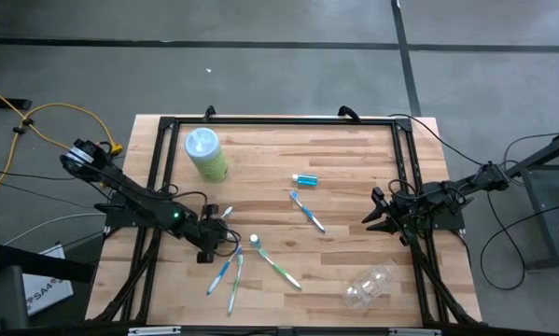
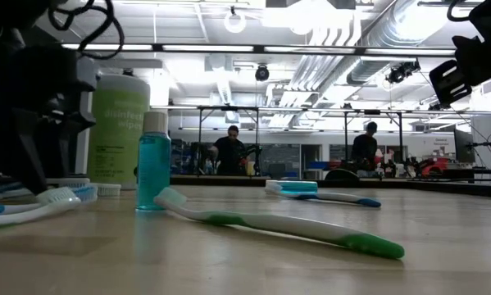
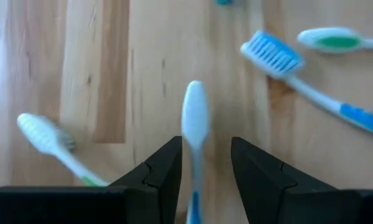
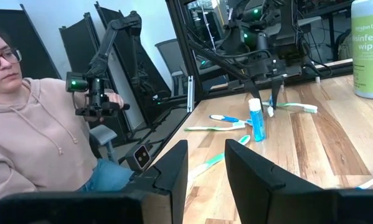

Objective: Pick & Place toothbrushing station
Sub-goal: Put the left blue toothbrush into the right section of the transparent organizer

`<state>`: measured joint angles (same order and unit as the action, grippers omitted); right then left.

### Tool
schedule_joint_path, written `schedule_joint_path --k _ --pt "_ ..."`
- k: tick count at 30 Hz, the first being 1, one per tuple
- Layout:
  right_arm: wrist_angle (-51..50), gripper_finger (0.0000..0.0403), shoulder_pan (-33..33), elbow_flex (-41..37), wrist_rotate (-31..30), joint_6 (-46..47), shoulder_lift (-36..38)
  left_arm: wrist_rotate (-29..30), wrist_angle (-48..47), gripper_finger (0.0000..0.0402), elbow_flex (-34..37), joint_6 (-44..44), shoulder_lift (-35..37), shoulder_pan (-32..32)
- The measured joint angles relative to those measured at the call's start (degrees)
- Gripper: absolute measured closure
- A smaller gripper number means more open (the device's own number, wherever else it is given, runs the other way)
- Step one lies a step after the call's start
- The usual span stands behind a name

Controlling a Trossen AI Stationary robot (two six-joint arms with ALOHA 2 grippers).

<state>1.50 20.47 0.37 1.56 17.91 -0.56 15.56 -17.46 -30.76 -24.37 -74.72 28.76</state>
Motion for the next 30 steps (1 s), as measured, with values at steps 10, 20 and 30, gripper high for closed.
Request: schedule_joint_path --k 10,20,30 --pt "0.0 0.0305 0.0 0.0 0.0 0.0 0.0 -6.3 -4.7 0.0270 -1.0 1.0 0.0 -5.9" --pt "0.0 0.0305 0.0 0.0 -0.1 0.0 0.0 -11.2 -4.8 0.0270 -1.0 2.1 0.0 -8.7" --pt "0.0 0.0305 0.0 0.0 -0.1 0.0 0.0 -12.2 -4.7 0.0312 -3.2 4.1 0.0 -8.7"
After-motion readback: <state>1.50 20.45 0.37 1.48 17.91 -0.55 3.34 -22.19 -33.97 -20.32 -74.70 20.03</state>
